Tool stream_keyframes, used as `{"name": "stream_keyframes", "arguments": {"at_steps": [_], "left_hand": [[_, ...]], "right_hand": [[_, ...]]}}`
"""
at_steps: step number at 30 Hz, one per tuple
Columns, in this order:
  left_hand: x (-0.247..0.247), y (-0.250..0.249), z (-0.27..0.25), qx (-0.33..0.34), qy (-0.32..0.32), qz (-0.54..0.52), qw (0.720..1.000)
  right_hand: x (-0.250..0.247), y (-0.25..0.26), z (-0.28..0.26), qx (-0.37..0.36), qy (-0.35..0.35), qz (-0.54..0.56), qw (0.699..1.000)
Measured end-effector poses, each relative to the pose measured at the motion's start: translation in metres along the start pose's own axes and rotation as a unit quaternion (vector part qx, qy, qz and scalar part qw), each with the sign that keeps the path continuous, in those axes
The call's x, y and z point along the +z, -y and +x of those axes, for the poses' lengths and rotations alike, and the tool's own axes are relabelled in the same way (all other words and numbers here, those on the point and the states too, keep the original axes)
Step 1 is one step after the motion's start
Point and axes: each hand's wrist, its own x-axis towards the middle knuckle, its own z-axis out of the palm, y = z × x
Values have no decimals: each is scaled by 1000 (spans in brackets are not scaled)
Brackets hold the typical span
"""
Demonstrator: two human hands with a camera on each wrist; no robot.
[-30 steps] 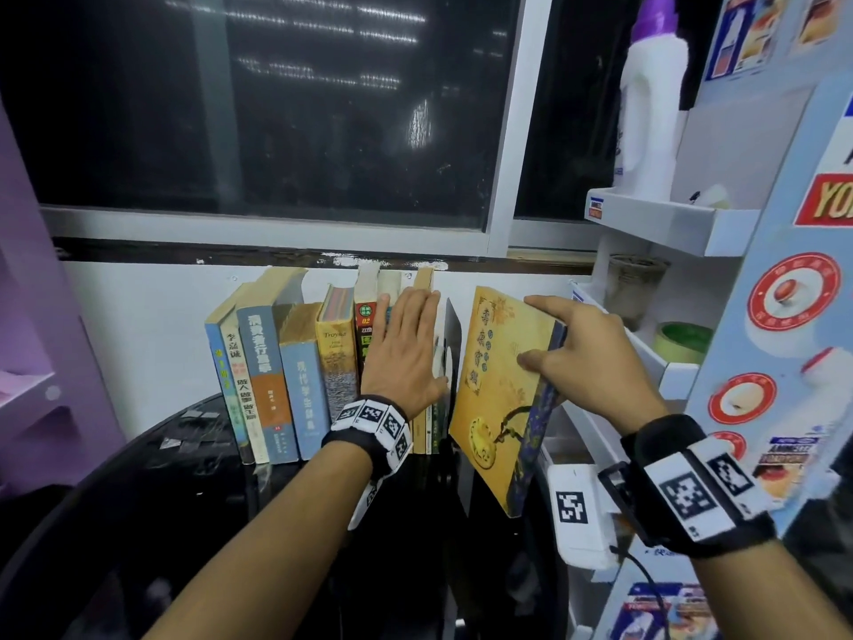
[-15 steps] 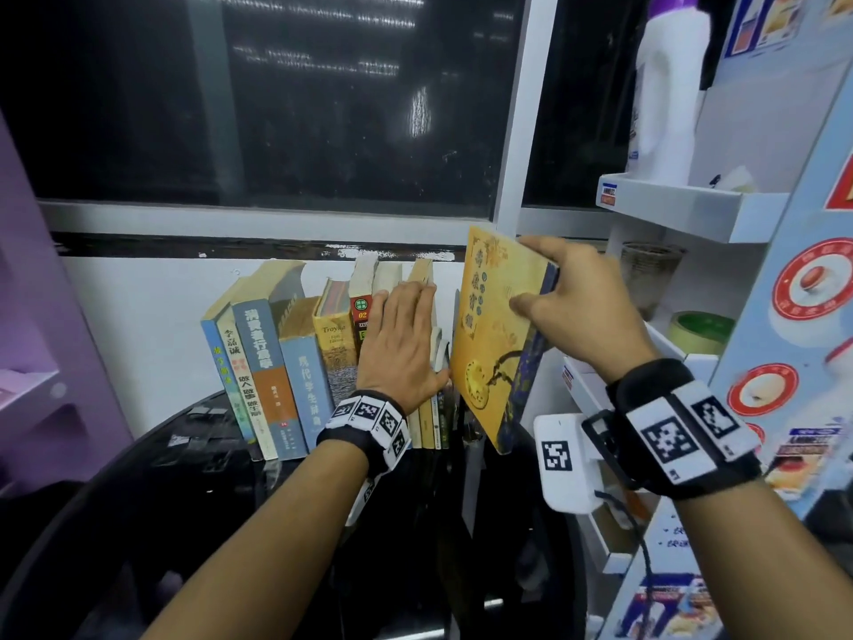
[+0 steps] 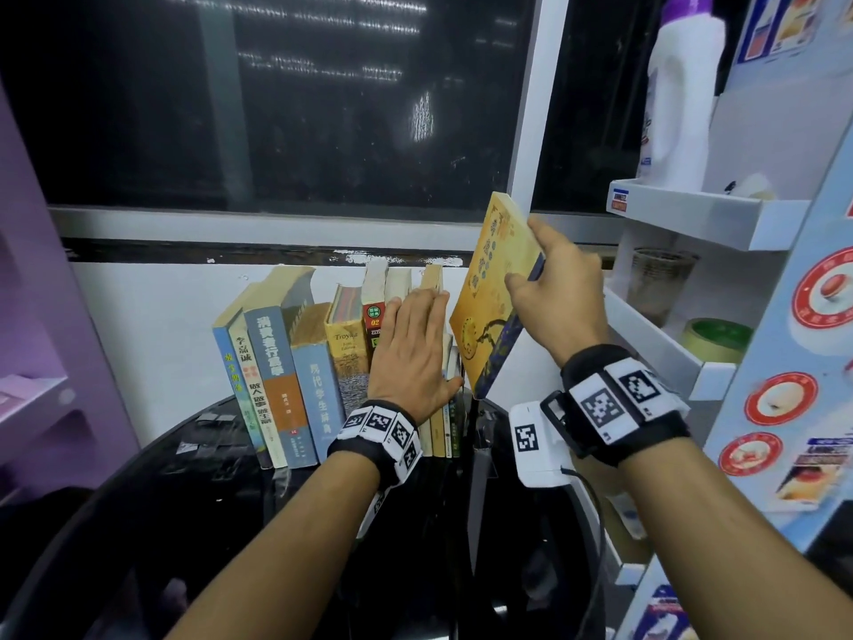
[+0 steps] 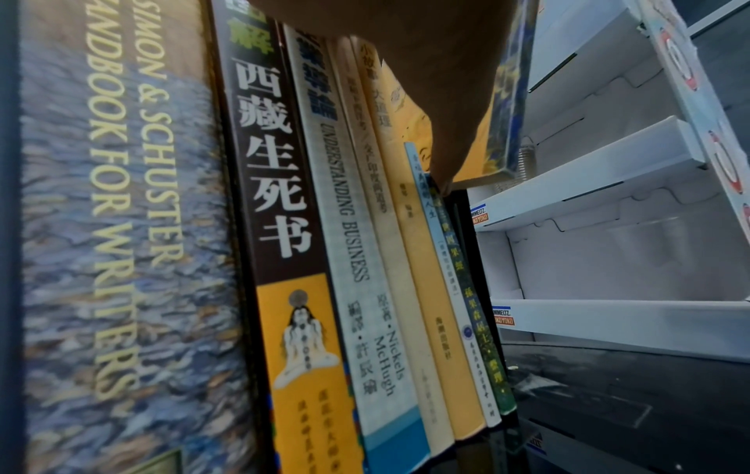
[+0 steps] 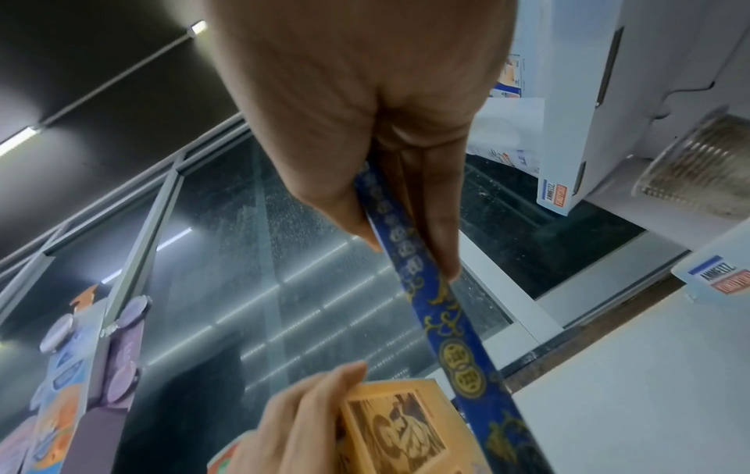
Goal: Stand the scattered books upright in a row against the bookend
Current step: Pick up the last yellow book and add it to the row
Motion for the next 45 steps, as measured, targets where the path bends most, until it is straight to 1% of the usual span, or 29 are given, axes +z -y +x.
{"name": "stream_keyframes", "arguments": {"at_steps": [4, 9, 14, 20, 24, 29, 38, 45], "left_hand": [[1, 0, -1, -2, 5, 2, 1000], [2, 0, -1, -1, 6, 2, 1000], [0, -2, 0, 10, 4, -7, 1000], [-2, -1, 3, 36, 20, -14, 999], [-3, -3, 3, 37, 28, -18, 999], [-3, -4, 5, 41, 32, -14, 999], [1, -8, 6, 43, 22, -18, 999], [4, -7, 7, 57, 15, -18, 998]], "right_hand": [[19, -5, -2, 11, 3, -22, 1000], [38, -11, -3, 26, 29, -30, 999], [53, -18, -9, 15, 53, -35, 998], [54, -24, -8, 11, 63, -37, 997], [58, -30, -13, 34, 103, -42, 993], [67, -39, -12, 22, 128, -44, 991], [76, -53, -7, 23, 161, -39, 986], [87, -61, 1, 53, 184, -31, 981]]}}
